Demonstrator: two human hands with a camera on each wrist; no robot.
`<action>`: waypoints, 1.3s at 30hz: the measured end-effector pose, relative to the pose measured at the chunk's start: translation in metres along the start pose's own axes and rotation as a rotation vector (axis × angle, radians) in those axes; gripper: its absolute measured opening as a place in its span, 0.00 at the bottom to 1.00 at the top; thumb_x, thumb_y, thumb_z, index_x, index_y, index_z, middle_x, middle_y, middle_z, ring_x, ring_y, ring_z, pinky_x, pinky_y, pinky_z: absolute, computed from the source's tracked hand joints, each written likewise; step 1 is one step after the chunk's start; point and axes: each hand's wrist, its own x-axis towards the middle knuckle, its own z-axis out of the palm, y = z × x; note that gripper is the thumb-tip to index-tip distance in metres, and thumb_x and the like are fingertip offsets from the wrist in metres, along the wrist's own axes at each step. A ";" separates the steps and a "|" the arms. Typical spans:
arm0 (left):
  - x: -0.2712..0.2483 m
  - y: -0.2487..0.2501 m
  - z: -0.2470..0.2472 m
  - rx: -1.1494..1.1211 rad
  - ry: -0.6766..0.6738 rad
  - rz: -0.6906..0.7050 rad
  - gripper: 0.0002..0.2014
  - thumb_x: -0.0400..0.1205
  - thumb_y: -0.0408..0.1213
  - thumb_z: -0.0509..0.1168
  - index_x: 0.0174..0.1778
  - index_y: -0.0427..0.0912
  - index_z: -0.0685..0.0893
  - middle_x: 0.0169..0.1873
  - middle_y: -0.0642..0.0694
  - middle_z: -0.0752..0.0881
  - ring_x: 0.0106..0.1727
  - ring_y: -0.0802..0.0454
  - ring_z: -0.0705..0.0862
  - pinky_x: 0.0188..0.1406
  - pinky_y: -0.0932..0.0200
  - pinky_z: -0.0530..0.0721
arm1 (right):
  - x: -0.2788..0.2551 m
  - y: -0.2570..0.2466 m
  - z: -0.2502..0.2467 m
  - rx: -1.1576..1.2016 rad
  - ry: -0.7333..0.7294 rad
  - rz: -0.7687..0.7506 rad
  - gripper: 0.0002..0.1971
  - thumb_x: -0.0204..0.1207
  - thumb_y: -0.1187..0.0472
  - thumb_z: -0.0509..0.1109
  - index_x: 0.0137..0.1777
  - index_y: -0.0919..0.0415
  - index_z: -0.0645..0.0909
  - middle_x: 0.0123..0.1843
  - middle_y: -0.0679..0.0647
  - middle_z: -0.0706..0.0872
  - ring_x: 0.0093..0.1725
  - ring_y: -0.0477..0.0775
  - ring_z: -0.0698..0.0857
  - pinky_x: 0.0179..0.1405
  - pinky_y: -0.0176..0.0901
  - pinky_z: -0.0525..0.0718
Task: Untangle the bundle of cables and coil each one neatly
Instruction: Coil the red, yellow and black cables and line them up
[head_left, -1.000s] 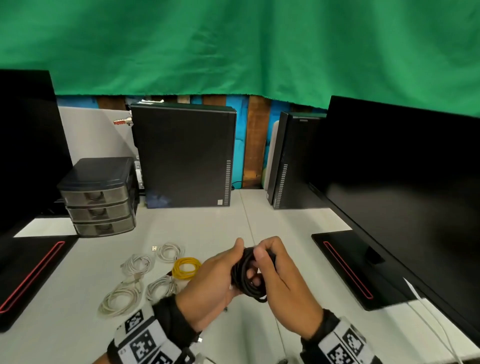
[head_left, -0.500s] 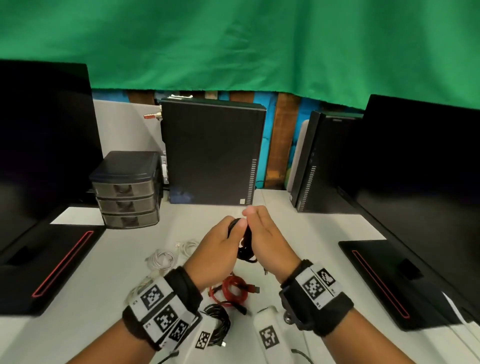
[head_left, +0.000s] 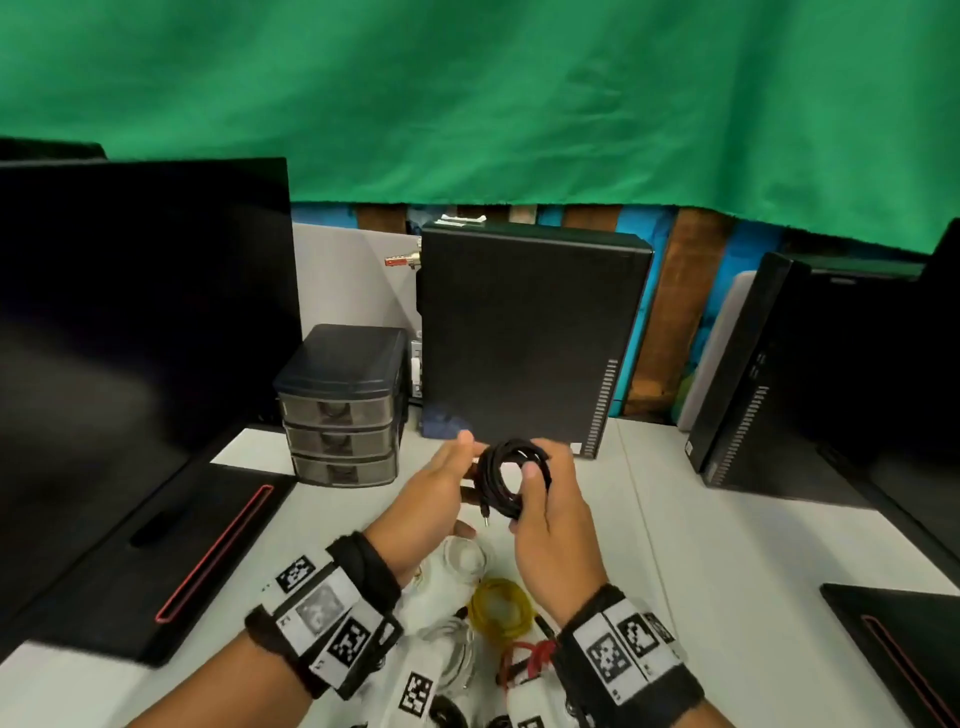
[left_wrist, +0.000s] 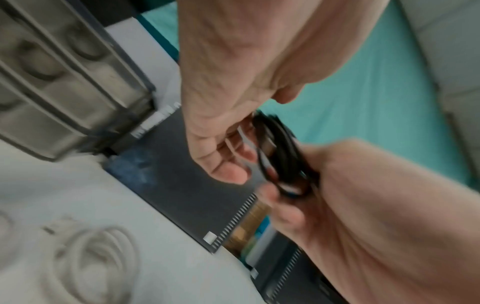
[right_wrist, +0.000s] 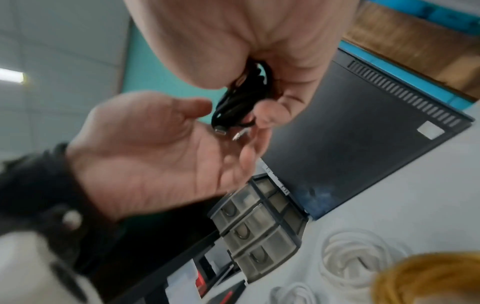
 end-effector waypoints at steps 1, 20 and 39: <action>0.008 -0.001 -0.017 0.049 0.095 -0.004 0.14 0.91 0.50 0.51 0.60 0.50 0.81 0.52 0.44 0.86 0.48 0.50 0.85 0.41 0.53 0.81 | 0.006 0.003 -0.001 0.036 0.042 0.024 0.11 0.90 0.56 0.53 0.67 0.44 0.71 0.58 0.40 0.82 0.59 0.45 0.84 0.59 0.53 0.88; 0.063 -0.026 -0.127 1.416 0.339 -0.027 0.17 0.82 0.42 0.60 0.68 0.49 0.73 0.37 0.49 0.80 0.40 0.44 0.81 0.42 0.54 0.81 | -0.012 0.034 -0.006 0.001 0.072 0.059 0.10 0.90 0.58 0.55 0.57 0.45 0.77 0.45 0.46 0.86 0.43 0.47 0.83 0.48 0.52 0.86; 0.036 -0.027 -0.098 1.349 0.469 0.190 0.07 0.83 0.49 0.62 0.48 0.52 0.82 0.47 0.51 0.86 0.52 0.46 0.84 0.61 0.47 0.72 | -0.017 0.032 -0.008 0.063 0.020 0.127 0.10 0.90 0.58 0.56 0.56 0.46 0.79 0.47 0.49 0.86 0.42 0.48 0.84 0.42 0.44 0.85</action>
